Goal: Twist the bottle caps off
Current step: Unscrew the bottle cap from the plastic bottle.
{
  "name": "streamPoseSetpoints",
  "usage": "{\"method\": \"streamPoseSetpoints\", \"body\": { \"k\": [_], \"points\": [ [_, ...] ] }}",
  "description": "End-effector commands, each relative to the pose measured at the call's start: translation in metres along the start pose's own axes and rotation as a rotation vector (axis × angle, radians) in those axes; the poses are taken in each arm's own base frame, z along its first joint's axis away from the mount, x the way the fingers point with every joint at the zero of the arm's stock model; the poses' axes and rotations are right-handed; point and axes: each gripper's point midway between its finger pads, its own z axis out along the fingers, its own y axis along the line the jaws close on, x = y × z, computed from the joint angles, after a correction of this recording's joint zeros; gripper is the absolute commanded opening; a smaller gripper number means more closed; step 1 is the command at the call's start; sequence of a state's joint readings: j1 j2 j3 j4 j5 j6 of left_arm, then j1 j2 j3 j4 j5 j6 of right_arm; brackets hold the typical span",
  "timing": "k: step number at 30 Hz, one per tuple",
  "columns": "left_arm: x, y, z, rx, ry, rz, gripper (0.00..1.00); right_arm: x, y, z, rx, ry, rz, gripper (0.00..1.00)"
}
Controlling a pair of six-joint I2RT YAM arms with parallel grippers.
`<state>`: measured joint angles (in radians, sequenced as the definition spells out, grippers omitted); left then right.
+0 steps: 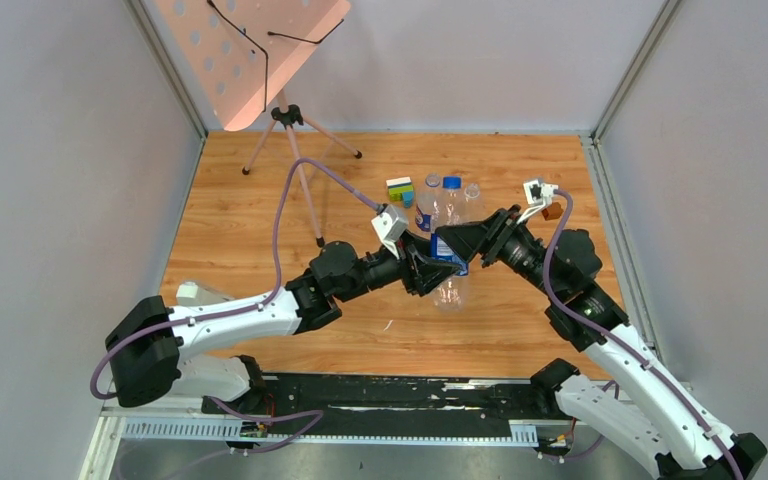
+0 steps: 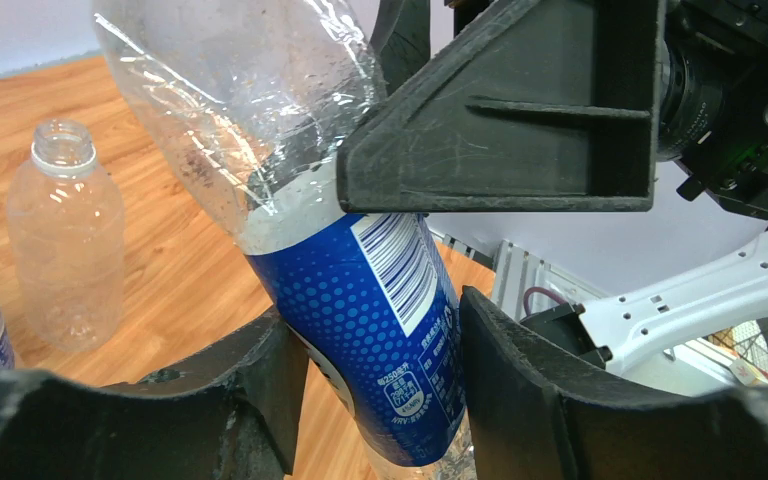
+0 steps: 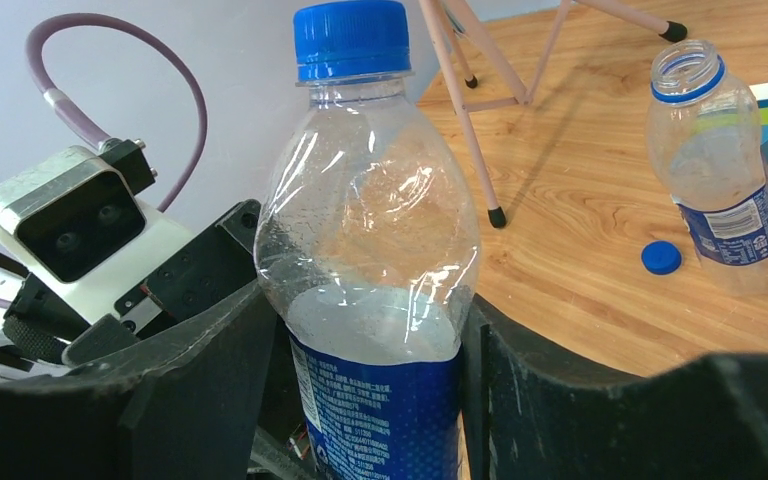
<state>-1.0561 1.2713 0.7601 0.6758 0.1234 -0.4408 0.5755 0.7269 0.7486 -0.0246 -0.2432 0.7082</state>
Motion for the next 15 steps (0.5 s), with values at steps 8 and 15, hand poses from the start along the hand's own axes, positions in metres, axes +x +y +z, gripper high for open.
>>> {"method": "streamPoseSetpoints", "body": {
  "k": [8, 15],
  "points": [
    [0.011, 0.010, -0.014, -0.025, 0.121, 0.195, 0.40, -0.006, -0.005, -0.018, 0.042, -0.054, -0.037, 0.84],
    [0.043, 0.013, -0.049, 0.008, 0.383, 0.319, 0.37, -0.006, -0.003, -0.013, 0.068, 0.084, -0.109, 0.84]
  ]
}}
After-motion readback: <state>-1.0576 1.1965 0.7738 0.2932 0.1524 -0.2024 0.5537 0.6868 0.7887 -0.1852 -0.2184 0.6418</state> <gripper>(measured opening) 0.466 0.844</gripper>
